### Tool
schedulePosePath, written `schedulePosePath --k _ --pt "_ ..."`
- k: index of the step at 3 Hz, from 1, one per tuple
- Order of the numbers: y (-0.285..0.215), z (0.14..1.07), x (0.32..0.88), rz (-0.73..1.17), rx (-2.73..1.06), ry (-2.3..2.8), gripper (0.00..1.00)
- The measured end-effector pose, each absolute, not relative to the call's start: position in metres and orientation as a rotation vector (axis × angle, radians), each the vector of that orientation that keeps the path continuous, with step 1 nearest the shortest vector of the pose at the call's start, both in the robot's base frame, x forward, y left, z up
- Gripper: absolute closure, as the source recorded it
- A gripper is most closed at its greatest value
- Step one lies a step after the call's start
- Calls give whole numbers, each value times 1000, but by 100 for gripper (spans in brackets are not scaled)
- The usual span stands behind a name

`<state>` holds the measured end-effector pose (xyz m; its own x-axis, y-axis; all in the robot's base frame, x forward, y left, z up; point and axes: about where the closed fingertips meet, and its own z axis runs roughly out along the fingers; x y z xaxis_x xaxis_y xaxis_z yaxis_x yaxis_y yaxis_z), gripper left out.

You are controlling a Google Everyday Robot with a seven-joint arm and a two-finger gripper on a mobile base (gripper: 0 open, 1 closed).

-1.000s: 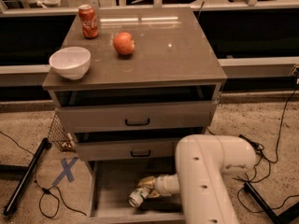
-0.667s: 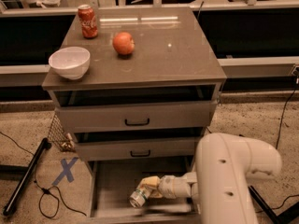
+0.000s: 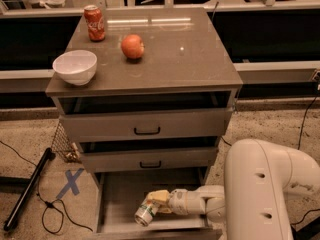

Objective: Pick 7up can from bottom drawer and place on counter

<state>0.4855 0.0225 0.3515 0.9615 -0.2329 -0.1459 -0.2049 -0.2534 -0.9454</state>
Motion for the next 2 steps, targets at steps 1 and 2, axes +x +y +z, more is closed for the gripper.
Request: schedulePosePath --k 1,2 --pt "-4 405 500 -117 -1780 213 100" --pt "-50 489 500 -250 -1737 61 100"
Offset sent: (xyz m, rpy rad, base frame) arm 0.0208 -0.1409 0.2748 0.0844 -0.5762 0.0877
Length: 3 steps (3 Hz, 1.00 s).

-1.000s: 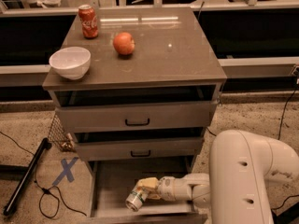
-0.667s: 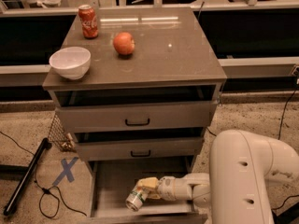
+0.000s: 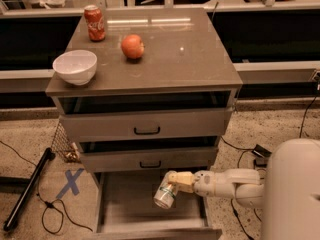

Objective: Pick 7up can from bottom drawer and place on counter

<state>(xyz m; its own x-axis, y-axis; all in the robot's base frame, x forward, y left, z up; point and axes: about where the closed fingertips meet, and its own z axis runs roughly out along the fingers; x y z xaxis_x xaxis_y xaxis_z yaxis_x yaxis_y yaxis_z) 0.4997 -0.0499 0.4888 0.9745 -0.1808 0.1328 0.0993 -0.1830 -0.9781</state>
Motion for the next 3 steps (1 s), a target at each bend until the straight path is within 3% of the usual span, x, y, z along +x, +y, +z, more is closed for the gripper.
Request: schedulePosePath --k 1,3 --pt "-83 598 491 -398 -1727 -118 100" --pt "-77 725 484 -622 -1755 -320 100"
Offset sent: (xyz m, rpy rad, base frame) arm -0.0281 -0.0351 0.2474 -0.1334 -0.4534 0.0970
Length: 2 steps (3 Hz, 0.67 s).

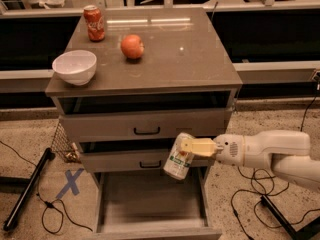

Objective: Pick 7up can from bottom drawer and place on counter

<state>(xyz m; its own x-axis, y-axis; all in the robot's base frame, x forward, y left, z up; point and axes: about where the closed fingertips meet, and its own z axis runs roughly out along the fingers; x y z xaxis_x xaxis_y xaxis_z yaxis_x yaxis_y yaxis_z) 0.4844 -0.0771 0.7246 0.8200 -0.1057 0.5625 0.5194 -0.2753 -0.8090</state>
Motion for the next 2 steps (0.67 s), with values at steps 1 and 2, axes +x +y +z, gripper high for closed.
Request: schedulePosePath --k 1,2 --pt "-73 808 499 -752 -1764 -396 100" --pt "-78 845 516 -757 -1768 -445 100"
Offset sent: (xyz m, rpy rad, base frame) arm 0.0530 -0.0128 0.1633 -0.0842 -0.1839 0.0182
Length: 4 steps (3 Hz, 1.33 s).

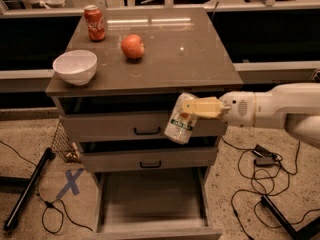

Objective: Pick 7up can from bottom drawer and place on counter

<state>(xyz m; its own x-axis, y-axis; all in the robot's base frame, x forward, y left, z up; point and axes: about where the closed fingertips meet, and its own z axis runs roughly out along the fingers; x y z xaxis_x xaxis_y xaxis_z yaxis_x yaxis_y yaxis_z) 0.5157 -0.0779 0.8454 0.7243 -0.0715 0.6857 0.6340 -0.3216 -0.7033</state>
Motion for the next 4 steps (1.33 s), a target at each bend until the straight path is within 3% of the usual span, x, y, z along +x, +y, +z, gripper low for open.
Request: schedulePosePath --k 2,4 --pt "-77 849 517 -762 -1765 -448 100" --pt "-106 901 585 -972 -1813 -682 100"
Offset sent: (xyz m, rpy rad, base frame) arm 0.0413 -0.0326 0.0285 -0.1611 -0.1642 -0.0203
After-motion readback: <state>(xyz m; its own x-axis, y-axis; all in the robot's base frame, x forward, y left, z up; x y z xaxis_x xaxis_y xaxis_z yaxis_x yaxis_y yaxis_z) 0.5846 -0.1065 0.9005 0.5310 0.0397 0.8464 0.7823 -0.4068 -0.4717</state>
